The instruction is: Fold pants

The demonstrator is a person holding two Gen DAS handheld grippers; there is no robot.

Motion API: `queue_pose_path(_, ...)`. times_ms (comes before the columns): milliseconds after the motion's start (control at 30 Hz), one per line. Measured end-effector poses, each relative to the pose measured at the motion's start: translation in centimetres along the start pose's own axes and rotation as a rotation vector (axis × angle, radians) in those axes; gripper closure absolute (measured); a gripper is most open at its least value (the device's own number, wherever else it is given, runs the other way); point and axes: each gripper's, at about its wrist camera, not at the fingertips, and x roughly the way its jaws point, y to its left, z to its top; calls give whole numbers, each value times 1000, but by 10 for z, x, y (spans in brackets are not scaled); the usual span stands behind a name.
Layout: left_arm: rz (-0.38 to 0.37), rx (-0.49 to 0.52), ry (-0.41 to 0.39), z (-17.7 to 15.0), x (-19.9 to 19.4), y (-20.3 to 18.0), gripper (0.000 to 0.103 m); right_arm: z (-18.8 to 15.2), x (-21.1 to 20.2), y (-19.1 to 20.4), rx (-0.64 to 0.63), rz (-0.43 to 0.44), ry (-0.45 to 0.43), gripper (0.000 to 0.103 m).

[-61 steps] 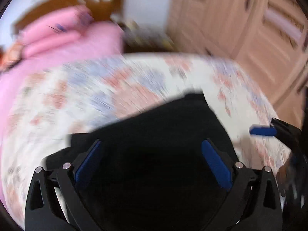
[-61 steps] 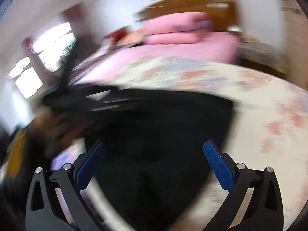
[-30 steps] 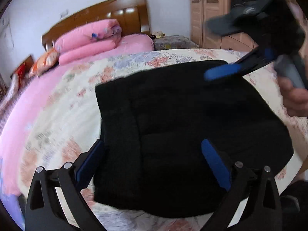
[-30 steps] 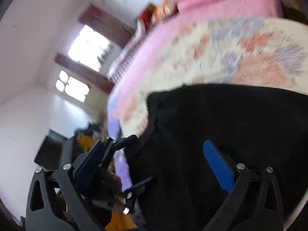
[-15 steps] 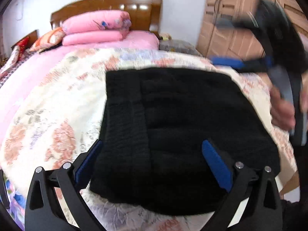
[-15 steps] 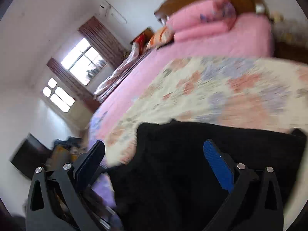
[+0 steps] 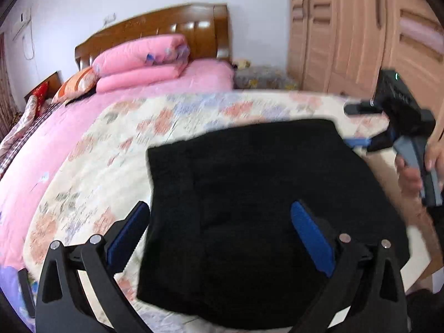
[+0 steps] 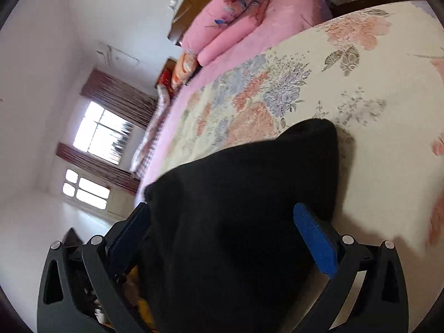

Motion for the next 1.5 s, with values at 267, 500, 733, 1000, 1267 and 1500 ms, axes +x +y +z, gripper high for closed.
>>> queue_pose_path(267, 233, -173, -81, -17, -43, 54, 2, -9, -32, 50, -92, 4, -197, 4)
queue_pose_path(500, -134, -129, -204, 2, -85, 11, 2, -105, -63, 125, -441, -223, -217, 4)
queue_pose_path(733, -166, -45, -8, -16, 6, -18, 2, -171, -9, 120, -585, -500, -62, 4)
queue_pose_path(1000, -97, 22, -75, -29, 16, -20, 1, -187, 0, 97, -591, -486, -27, 4)
queue_pose_path(1267, -67, 20, -81, -33, 5, -31, 1, -219, -22, 109, -631, -533, -39, 4)
queue_pose_path(1500, -42, 11, -80, -31, 6, -35, 1, -235, -67, 115, -649, -499, -142, 4)
